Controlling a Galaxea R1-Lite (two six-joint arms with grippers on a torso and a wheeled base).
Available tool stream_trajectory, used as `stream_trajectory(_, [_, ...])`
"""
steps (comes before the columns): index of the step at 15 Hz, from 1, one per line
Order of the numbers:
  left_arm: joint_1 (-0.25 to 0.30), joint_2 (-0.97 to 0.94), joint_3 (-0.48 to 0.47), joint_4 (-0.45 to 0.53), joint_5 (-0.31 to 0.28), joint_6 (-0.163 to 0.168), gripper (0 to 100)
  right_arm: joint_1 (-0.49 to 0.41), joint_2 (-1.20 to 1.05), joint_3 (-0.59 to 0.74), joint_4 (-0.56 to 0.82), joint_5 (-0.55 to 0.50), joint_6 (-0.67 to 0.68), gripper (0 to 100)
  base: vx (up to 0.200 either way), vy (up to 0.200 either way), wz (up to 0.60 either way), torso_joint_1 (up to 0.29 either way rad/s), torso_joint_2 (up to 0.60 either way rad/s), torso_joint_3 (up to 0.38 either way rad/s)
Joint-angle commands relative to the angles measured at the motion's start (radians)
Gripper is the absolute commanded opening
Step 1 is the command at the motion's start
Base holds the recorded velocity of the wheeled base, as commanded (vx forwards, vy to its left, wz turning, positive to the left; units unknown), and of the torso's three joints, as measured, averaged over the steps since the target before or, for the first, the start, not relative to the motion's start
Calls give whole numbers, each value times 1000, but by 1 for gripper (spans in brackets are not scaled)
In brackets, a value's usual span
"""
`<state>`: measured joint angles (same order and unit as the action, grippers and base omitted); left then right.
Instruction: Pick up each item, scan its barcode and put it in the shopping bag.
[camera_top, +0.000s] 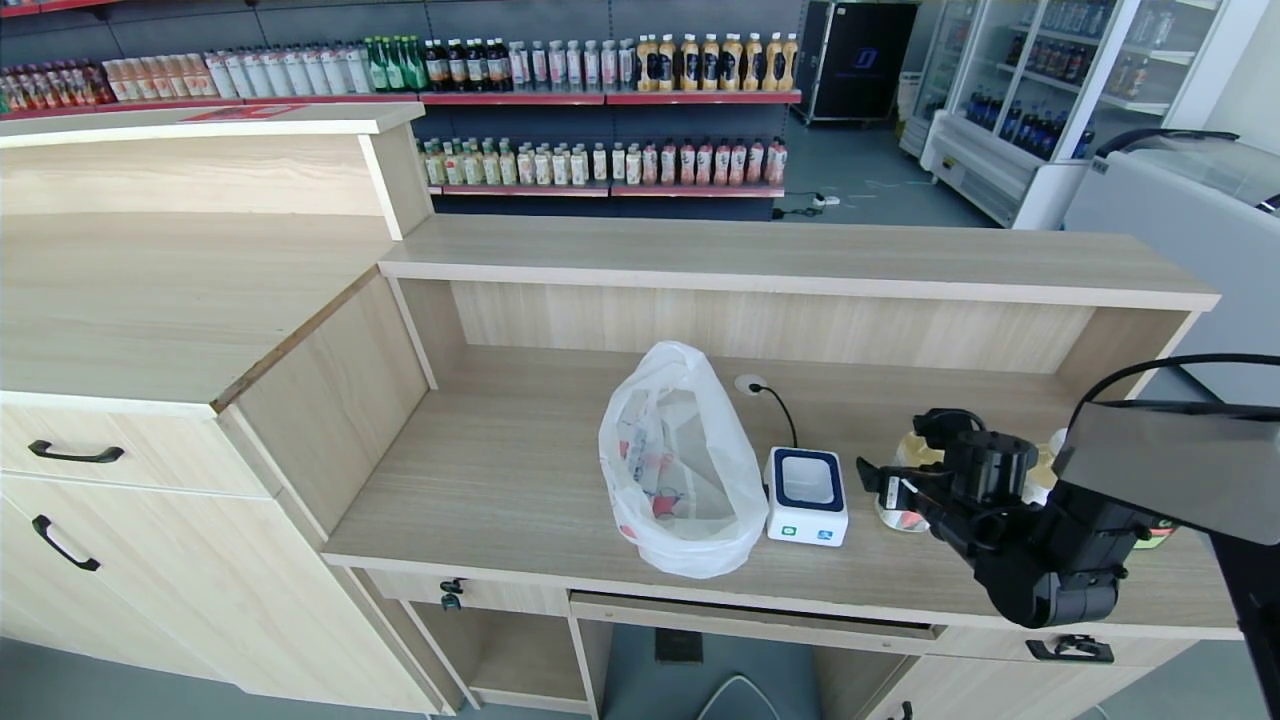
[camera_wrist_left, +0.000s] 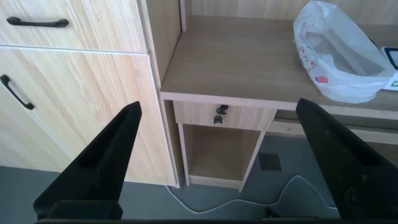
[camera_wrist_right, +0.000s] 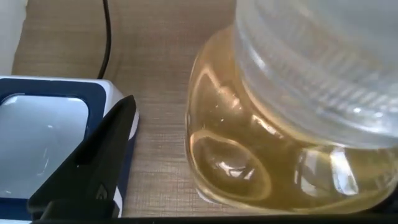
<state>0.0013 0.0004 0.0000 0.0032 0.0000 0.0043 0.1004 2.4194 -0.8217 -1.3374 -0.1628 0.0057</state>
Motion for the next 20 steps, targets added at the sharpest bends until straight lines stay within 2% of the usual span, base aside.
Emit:
stream_trajectory(1, [0,0,0,0,0,0,100,-5,18,-25,0,0,-6,100,0,0,0,0,0,0])
stream_trajectory(4, [0,0,0,0,0,-1,100,-16,29,-39,1,2,-33,100,0,0,0,0,0,0])
stream_trajectory(5, [0,0,0,0,0,0,100,-16,29,-39,1,2,-35,0,0,0,0,0,0,0])
stream_trajectory(14, [0,0,0,0,0,0,100,-11,9,-19,1,5,-76,0,0,0,0,0,0,0])
stream_trajectory(18, [0,0,0,0,0,-1,100,-15,-143,6,29,78,-12,0,0,0,0,0,0,0])
stream_trajectory(19, [0,0,0,0,0,0,100,-13,-322,26,193,149,69,0,0,0,0,0,0,0])
stream_trajectory(20, [0,0,0,0,0,0,100,-13,-407,24,287,189,102,0,0,0,0,0,0,0])
